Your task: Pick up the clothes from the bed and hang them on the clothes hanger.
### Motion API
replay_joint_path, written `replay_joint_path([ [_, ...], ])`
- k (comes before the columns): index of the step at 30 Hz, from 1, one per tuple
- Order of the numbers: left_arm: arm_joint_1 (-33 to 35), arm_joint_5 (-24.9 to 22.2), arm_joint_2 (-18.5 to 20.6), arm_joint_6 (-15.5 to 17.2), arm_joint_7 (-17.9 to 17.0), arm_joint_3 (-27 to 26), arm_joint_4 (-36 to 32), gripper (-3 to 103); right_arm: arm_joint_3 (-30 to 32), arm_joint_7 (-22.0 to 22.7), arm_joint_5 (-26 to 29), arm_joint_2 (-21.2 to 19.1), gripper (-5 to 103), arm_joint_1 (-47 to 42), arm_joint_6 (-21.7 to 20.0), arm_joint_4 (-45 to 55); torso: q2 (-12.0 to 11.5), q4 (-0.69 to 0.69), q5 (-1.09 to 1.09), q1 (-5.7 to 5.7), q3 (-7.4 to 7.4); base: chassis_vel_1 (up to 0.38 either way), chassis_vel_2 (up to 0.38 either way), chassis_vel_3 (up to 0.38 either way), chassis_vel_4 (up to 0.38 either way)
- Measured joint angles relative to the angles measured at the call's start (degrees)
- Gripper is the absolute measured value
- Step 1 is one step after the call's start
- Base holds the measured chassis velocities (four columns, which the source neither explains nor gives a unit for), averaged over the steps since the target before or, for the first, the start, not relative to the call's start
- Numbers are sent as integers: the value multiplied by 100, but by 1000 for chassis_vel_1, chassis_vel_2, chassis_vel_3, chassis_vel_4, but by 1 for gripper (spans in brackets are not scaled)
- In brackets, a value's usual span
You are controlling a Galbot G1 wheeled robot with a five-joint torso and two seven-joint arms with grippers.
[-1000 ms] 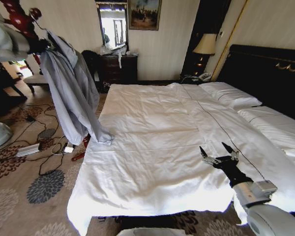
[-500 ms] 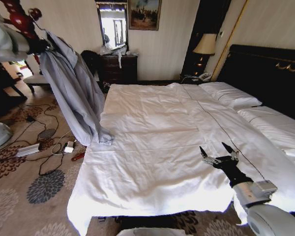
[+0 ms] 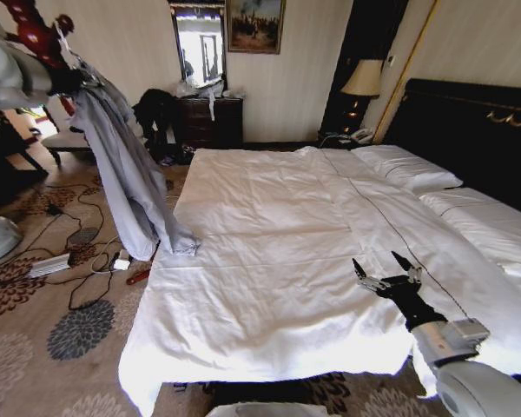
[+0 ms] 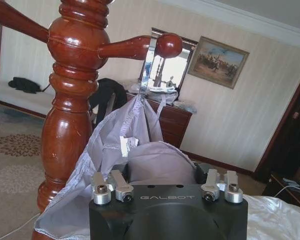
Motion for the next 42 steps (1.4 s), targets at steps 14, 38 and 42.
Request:
replay_joint_path([
  [14,66,-3,337,2,-46,-72,-458,100,0,0,0,0,100,0,0,0,0,0,0,0,0,0,0,0,0],
  [38,3483,252,2161,-859,1364,-2576,-3025,100,0,0,0,0,100,0,0,0,0,-2,-1,0,0,0,0,0,0],
  [42,4462,437,2462,-1515,1718,-3210,-3676,100,0,0,0,0,100,1,0,0,1,3,2,-1,-1,0,0,0,0],
])
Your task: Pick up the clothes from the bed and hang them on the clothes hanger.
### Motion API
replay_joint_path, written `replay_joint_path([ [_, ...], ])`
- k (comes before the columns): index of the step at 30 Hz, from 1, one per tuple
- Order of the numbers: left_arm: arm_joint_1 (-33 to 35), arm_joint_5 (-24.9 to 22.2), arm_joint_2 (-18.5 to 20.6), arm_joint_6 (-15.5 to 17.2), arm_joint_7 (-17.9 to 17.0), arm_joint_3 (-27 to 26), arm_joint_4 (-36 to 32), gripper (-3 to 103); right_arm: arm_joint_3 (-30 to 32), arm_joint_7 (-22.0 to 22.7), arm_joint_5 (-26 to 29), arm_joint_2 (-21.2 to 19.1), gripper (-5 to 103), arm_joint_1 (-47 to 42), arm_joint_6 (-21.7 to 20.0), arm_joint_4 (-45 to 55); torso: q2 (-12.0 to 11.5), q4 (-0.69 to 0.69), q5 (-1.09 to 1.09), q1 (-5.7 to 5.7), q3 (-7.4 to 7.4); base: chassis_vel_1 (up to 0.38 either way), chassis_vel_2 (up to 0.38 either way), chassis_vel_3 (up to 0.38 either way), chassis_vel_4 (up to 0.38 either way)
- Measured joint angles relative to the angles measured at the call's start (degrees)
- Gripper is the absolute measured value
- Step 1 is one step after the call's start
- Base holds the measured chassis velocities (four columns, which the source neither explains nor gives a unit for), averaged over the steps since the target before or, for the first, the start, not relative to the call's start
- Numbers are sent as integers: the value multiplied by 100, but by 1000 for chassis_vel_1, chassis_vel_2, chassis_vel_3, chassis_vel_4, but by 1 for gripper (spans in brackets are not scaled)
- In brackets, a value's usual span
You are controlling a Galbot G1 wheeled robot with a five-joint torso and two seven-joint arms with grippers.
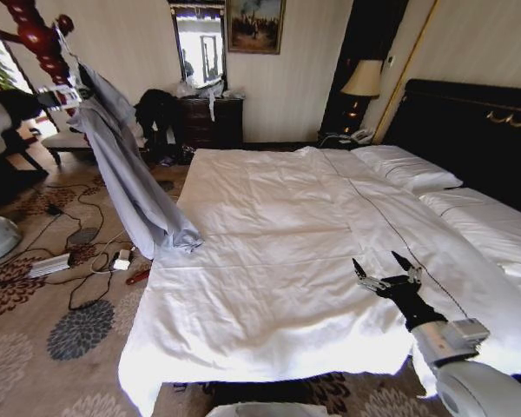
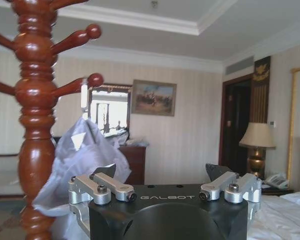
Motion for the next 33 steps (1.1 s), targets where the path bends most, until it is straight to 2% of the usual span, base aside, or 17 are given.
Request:
replay_joint_path([
  [1,98,40,4,-138,-40,-14,-98,100,0,0,0,0,100,0,0,0,0,-3,0,0,0,0,0,0,0],
  [2,98,40,4,-138,-40,-14,-98,100,0,0,0,0,100,0,0,0,0,-3,0,0,0,0,0,0,0],
  [5,430,296,-179,-420,-469,-171,-320,100,0,0,0,0,100,0,0,0,-1,-6,0,2,1,0,0,0,0],
  [7,1002,471,-365,-509,-607,-656,-504,100,0,0,0,0,100,0,0,0,-1,-6,0,2,1,0,0,0,0],
  [10,1598,612,-492,-552,-636,-1108,-665,100,0,0,0,0,100,0,0,0,0,-3,-2,2,1,0,0,0,0],
  [11,2208,732,-617,-604,-631,-1563,-857,100,0,0,0,0,100,0,0,0,-1,-2,-3,2,1,0,0,0,0],
  [13,2881,869,-795,-678,-617,-2057,-1073,100,0,0,0,0,100,0,0,0,0,-2,-2,2,1,0,0,0,0],
  [14,2881,869,-795,-678,-617,-2057,-1073,100,0,0,0,0,100,0,0,0,0,-2,-2,2,1,0,0,0,0],
  [16,3494,1084,-979,-782,-549,-2459,-1250,100,0,0,0,0,100,-1,0,0,0,-3,-2,2,1,0,0,0,0],
  [17,4041,1317,-1166,-896,-439,-2787,-1432,100,0,0,0,0,100,-1,0,0,-1,-3,-2,2,1,0,0,0,0],
  [18,4041,1317,-1166,-896,-439,-2787,-1432,100,0,0,0,0,100,-1,0,0,-1,-3,-2,2,1,0,0,0,0],
  [21,4861,1733,-1510,-1050,-334,-3194,-1719,100,0,0,0,0,100,0,0,0,0,-2,-1,2,0,0,0,0,0],
  [23,5089,1896,-1637,-1102,-322,-3278,-1795,100,0,0,0,0,100,-1,0,0,0,-4,0,2,0,0,0,0,0],
  [26,5820,2258,-2029,-1255,-248,-3517,-2025,100,0,0,0,0,100,-1,0,0,-1,-5,-3,2,1,0,0,0,0],
  [28,6612,2830,-2420,-1505,29,-3738,-2223,100,0,0,0,0,100,-1,0,0,0,0,-1,1,0,0,0,0,0],
  [30,6808,3022,-2533,-1586,117,-3764,-2253,100,0,0,0,0,100,-1,0,0,0,0,-1,0,0,0,0,0,0],
  [33,7574,3768,-3151,-2029,536,-3790,-2299,100,0,0,0,0,100,-1,0,0,-1,-3,-2,1,0,0,0,0,0],
])
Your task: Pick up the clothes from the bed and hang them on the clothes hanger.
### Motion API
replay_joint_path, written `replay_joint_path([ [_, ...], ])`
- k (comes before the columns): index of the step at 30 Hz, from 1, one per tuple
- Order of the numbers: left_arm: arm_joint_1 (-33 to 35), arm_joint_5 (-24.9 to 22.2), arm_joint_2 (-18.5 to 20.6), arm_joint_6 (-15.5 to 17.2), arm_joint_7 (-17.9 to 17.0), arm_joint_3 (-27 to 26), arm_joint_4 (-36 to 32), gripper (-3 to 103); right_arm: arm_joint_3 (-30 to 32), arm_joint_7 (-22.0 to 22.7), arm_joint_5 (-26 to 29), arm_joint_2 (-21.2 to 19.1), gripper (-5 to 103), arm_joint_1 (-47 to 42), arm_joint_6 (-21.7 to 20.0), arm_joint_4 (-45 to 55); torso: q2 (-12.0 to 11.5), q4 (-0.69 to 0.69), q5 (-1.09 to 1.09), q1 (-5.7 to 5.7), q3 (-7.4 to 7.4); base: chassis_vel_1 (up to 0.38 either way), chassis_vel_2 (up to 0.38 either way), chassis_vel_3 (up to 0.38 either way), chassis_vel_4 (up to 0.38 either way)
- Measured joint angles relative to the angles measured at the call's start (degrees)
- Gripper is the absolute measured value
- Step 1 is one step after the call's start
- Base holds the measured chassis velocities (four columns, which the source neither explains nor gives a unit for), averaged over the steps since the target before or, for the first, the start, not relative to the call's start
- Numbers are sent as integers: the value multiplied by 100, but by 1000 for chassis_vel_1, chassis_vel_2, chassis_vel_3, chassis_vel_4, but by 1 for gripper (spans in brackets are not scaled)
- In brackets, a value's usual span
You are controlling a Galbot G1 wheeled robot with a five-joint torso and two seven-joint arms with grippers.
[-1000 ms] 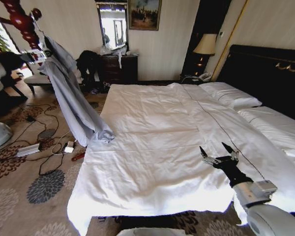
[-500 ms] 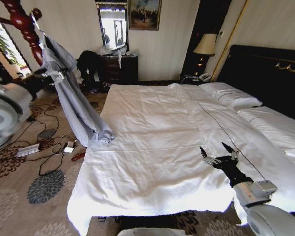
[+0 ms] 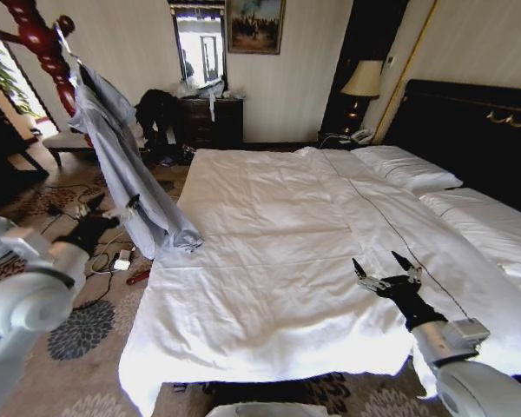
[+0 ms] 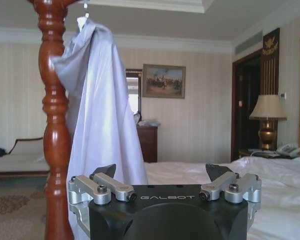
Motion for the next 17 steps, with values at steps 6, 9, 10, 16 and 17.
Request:
replay_joint_path([
  [6,843,554,-838,-919,495,84,-28,100,0,0,0,0,100,0,0,0,0,0,1,0,0,0,0,0,0],
  [9,1083,646,-1102,-1147,576,83,-27,100,0,0,0,0,100,0,0,0,0,0,2,0,0,0,0,0,0],
  [10,1193,686,-1213,-1210,609,82,-32,100,0,0,0,0,100,0,0,0,0,-1,1,0,0,0,0,0,0],
  [16,1678,1130,-1550,-1590,769,222,-21,100,0,0,0,0,100,0,0,0,1,0,1,0,0,0,0,0,0],
  [17,1720,1189,-1573,-1634,779,240,-19,100,0,0,0,0,100,0,0,0,0,0,1,0,0,0,0,0,0],
])
